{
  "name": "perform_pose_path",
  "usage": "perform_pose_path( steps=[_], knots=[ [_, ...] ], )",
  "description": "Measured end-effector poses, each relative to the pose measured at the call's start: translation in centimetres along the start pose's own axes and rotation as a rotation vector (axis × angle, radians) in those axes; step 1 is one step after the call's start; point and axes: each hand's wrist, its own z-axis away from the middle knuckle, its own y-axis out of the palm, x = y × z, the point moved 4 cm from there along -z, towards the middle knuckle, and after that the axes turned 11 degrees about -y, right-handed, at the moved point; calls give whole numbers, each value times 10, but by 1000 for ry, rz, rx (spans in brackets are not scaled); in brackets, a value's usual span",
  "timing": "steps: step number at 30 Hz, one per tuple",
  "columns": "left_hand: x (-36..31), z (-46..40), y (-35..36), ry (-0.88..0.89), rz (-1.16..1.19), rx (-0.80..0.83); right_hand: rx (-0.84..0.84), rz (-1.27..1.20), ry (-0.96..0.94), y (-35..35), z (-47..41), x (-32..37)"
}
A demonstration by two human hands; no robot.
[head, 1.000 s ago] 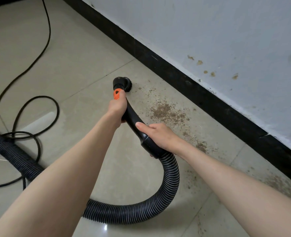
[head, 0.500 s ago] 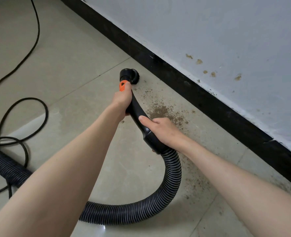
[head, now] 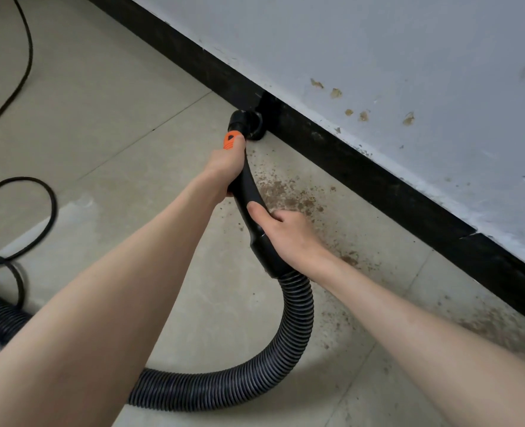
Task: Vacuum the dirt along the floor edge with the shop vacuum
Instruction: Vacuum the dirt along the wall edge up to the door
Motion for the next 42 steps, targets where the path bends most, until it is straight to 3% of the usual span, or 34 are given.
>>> perform_pose_path(
  steps=[18,32,42],
  knots=[
    [22,53,6,67,-38,46,-54,-64,-3,2,57,-1],
    [120,87,-112,-99,389,-259,360,164,-220,58,90,47],
    [164,120,-89,-219,439,-221,463,163,-171,54,122,20]
  ],
)
